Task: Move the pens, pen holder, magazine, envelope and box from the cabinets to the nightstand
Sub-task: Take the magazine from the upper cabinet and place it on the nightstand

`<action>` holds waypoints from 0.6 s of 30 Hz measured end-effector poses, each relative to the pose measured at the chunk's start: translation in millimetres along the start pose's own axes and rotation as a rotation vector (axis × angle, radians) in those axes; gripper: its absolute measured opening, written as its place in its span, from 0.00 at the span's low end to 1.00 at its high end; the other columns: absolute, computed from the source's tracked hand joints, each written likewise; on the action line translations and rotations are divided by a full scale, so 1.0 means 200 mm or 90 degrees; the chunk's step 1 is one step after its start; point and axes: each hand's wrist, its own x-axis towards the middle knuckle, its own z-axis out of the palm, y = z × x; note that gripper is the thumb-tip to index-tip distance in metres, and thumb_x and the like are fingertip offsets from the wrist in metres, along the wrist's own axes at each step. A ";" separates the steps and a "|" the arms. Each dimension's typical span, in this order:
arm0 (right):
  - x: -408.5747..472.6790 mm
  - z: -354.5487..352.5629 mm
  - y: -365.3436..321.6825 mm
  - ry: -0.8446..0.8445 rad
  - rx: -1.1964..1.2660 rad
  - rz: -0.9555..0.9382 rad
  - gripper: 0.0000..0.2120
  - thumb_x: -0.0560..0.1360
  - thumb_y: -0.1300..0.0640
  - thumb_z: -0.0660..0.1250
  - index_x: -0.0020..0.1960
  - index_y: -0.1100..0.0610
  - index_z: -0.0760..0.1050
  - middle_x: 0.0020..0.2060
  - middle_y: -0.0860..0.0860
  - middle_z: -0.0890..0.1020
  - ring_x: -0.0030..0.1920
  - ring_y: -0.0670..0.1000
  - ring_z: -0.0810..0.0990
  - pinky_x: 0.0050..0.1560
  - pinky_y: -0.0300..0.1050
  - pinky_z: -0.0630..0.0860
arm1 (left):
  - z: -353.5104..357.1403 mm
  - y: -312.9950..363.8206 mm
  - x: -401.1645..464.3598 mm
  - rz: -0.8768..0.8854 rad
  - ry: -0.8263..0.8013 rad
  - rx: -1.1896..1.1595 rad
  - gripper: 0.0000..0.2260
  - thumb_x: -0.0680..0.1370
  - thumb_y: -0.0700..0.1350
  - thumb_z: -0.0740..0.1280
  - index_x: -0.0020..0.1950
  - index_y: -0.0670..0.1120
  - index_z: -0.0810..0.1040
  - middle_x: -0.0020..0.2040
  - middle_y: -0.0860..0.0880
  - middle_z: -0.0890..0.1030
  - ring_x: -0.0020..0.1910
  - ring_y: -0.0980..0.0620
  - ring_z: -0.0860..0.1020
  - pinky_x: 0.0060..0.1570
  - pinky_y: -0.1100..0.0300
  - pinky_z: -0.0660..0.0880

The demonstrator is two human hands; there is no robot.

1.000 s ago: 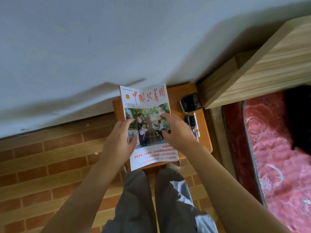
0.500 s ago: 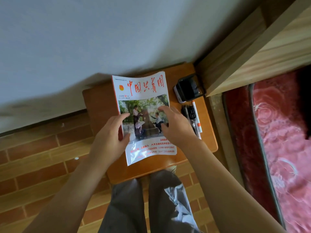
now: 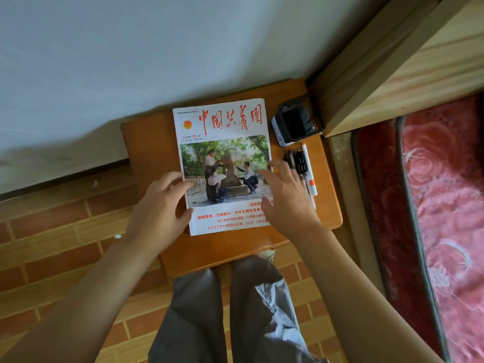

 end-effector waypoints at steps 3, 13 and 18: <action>0.00 0.04 -0.04 -0.023 -0.014 -0.044 0.30 0.78 0.54 0.72 0.78 0.50 0.67 0.80 0.49 0.61 0.80 0.56 0.59 0.79 0.62 0.62 | -0.01 -0.02 0.01 0.047 -0.025 0.055 0.29 0.73 0.46 0.78 0.73 0.48 0.75 0.75 0.47 0.70 0.72 0.42 0.69 0.59 0.44 0.79; 0.07 0.15 -0.05 -0.071 -0.019 -0.122 0.37 0.75 0.55 0.78 0.80 0.53 0.65 0.82 0.49 0.57 0.84 0.53 0.49 0.80 0.58 0.63 | 0.03 -0.09 0.09 0.103 -0.082 0.097 0.36 0.69 0.41 0.82 0.75 0.53 0.74 0.81 0.44 0.62 0.79 0.39 0.61 0.69 0.35 0.72; 0.08 0.12 -0.01 -0.053 0.006 -0.114 0.36 0.73 0.62 0.78 0.78 0.54 0.68 0.81 0.48 0.58 0.83 0.53 0.54 0.72 0.55 0.75 | 0.08 -0.04 0.09 0.105 -0.065 0.051 0.34 0.71 0.42 0.81 0.75 0.54 0.74 0.82 0.46 0.60 0.81 0.41 0.59 0.72 0.40 0.66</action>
